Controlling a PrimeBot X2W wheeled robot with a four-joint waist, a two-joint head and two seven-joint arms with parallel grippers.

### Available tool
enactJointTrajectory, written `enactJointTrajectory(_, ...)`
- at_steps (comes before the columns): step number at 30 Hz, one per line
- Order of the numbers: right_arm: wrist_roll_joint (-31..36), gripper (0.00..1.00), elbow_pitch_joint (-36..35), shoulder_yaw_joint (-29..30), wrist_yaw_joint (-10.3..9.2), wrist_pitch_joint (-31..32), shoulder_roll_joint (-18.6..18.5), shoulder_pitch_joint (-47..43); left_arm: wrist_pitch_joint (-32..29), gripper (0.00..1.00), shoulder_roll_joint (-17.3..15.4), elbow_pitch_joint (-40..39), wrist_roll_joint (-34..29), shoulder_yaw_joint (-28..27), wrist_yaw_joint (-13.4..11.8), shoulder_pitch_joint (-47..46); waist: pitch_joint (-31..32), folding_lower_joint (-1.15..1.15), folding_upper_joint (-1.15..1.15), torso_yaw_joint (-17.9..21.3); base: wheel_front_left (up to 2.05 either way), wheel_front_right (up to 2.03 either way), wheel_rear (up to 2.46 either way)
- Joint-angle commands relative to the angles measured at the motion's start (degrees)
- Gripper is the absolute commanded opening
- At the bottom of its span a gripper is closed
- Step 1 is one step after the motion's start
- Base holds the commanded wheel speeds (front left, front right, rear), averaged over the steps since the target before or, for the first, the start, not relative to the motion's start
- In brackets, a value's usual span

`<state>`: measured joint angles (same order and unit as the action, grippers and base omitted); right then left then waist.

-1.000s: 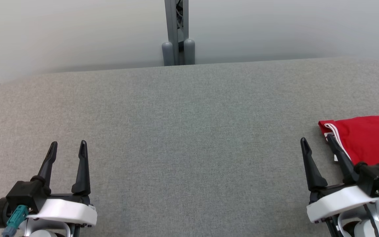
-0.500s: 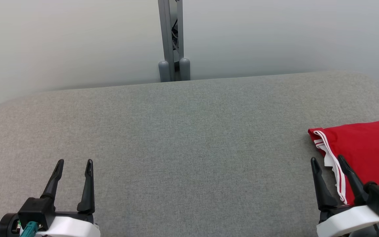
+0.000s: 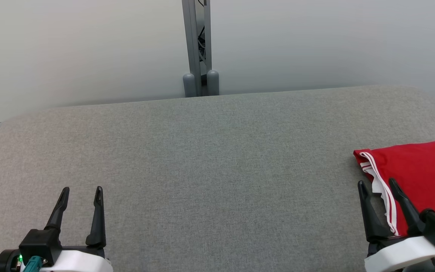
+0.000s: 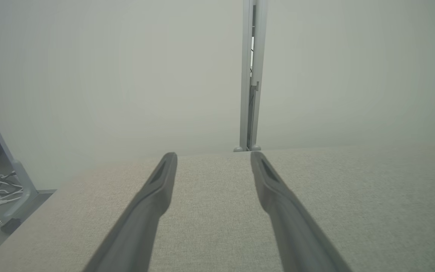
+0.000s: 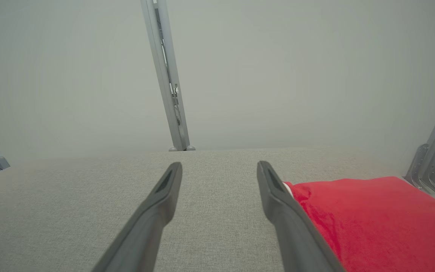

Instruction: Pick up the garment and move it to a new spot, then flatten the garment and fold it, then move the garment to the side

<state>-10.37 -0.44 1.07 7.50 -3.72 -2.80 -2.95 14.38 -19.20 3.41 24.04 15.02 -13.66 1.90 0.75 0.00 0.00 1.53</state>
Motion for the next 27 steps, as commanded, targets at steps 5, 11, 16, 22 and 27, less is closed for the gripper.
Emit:
enactJointTrajectory(5,-0.65,1.0,0.09,-0.02,-0.03,-0.34,-0.26,-0.55,-0.29,1.0,-0.26,0.0,0.46,-0.11,-0.39,-0.41,0.21,0.0,0.0,-0.31,0.0,0.0,0.0)
enactJointTrajectory(11,-0.97,1.0,0.25,-0.14,-0.03,-0.43,-0.26,-0.5,-0.65,1.0,-0.49,-0.19,0.57,-0.02,-0.5,-0.43,0.26,0.0,0.0,-0.48,0.0,0.0,0.0)
enactJointTrajectory(16,-0.81,0.0,0.99,-0.34,0.0,-0.33,0.17,-0.12,-0.8,0.0,0.28,0.4,0.74,0.42,-0.22,0.26,0.17,0.0,0.0,-0.59,0.0,0.0,0.0)
enactJointTrajectory(22,-6.16,0.0,2.97,1.15,0.0,1.68,0.02,0.16,-0.71,0.0,1.92,1.49,5.06,0.83,1.11,0.65,0.1,0.0,0.0,-0.62,0.0,0.0,0.0)
enactJointTrajectory(27,-11.79,0.0,4.29,2.99,0.0,4.0,-0.53,1.07,-0.61,0.0,2.93,2.05,9.69,0.78,2.55,0.02,0.02,0.0,0.0,-0.67,0.0,0.0,0.0)
